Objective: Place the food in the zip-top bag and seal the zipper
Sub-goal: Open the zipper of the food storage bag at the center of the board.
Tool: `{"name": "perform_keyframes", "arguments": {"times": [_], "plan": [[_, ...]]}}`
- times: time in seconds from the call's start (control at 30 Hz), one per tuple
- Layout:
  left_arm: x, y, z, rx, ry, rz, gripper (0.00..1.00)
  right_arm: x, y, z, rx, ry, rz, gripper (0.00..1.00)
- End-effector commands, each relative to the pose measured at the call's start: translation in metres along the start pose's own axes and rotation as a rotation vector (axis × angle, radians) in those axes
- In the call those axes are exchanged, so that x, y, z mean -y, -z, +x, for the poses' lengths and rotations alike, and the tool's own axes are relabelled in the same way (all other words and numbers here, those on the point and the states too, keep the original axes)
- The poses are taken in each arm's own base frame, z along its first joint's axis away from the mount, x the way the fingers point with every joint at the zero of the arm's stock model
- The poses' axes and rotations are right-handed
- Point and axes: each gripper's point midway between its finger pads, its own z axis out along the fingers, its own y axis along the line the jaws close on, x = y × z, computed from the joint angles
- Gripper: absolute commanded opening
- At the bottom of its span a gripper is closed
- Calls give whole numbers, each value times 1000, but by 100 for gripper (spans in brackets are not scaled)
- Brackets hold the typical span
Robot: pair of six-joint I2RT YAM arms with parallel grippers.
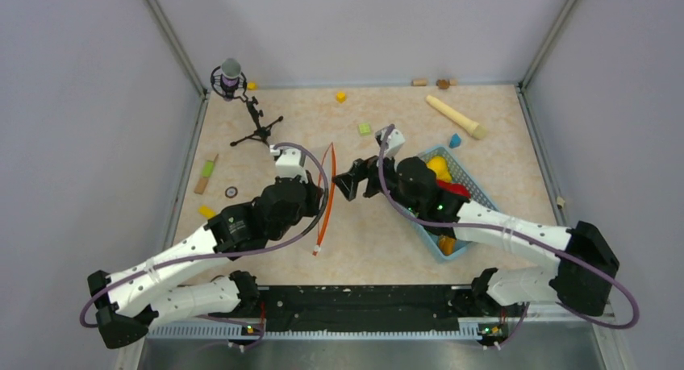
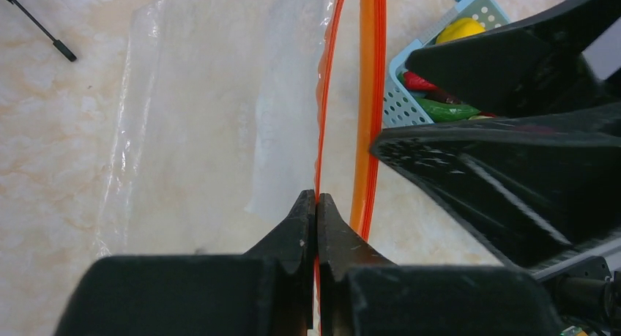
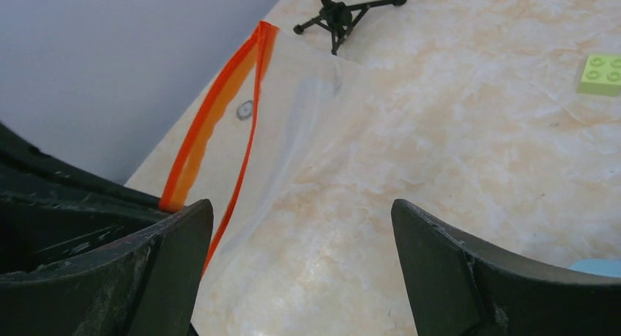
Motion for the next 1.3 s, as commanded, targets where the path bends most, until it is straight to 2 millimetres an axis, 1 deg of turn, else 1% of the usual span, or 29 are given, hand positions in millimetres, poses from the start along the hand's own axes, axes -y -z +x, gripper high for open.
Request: {"name": "perform_keyframes", "arguments": {"times": [0.0, 0.07, 0.13, 0.27, 0.3, 0.37, 0.43, 0.5, 0.6, 0.63, 0.73, 0.83, 0.9, 0.93, 0.97, 1.07, 1.17, 1.23, 1.27], "plan": [[5, 2, -9, 32, 13, 26, 0, -10, -22, -18, 50, 7, 47, 90], [3, 2, -9, 33, 16, 23, 0, -7, -28, -12, 42, 8, 70, 88], [2, 2, -8, 36, 15, 18, 0, 0, -34, -3, 26, -1, 106, 87], [-2, 3, -8, 41, 10, 3, 0, 19, -40, 15, -14, 8, 193, 78], [-7, 4, -11, 52, 7, -18, 0, 26, -39, 20, -24, 15, 223, 76], [-25, 7, -17, 92, 13, -103, 0, 42, -34, 29, -34, 29, 289, 70], [-46, 14, -24, 140, 31, -196, 0, 60, -24, 38, -40, 45, 362, 48], [-63, 22, -30, 180, 47, -265, 0, 79, -12, 45, -49, 70, 440, 34], [-75, 31, -36, 222, 65, -307, 0, 109, 5, 59, -99, 66, 522, 1], [-79, 33, -37, 232, 67, -323, 0, 117, 8, 64, -119, 58, 533, 0], [-93, 39, -40, 258, 64, -393, 0, 136, 18, 73, -166, 20, 539, 0], [-102, 39, -40, 267, 42, -458, 0, 145, 25, 72, -173, 33, 549, 0], [-103, 37, -39, 259, 18, -486, 0, 140, 26, 69, -177, 61, 518, 0], [-101, 34, -37, 246, 5, -486, 0, 135, 24, 67, -182, 74, 481, 0], [-97, 29, -34, 228, -8, -477, 0, 127, 21, 67, -191, 88, 430, 3], [-74, 7, -21, 167, -45, -382, 0, 95, 11, 66, -205, 104, 243, 21], [-47, -13, -5, 117, -61, -243, 0, 63, 7, 63, -210, 127, 52, 47], [-36, -18, -1, 104, -53, -185, 0, 52, 9, 58, -212, 130, 6, 63], [-34, -18, 0, 104, -47, -176, 0, 50, 11, 53, -206, 131, 2, 69]]}}
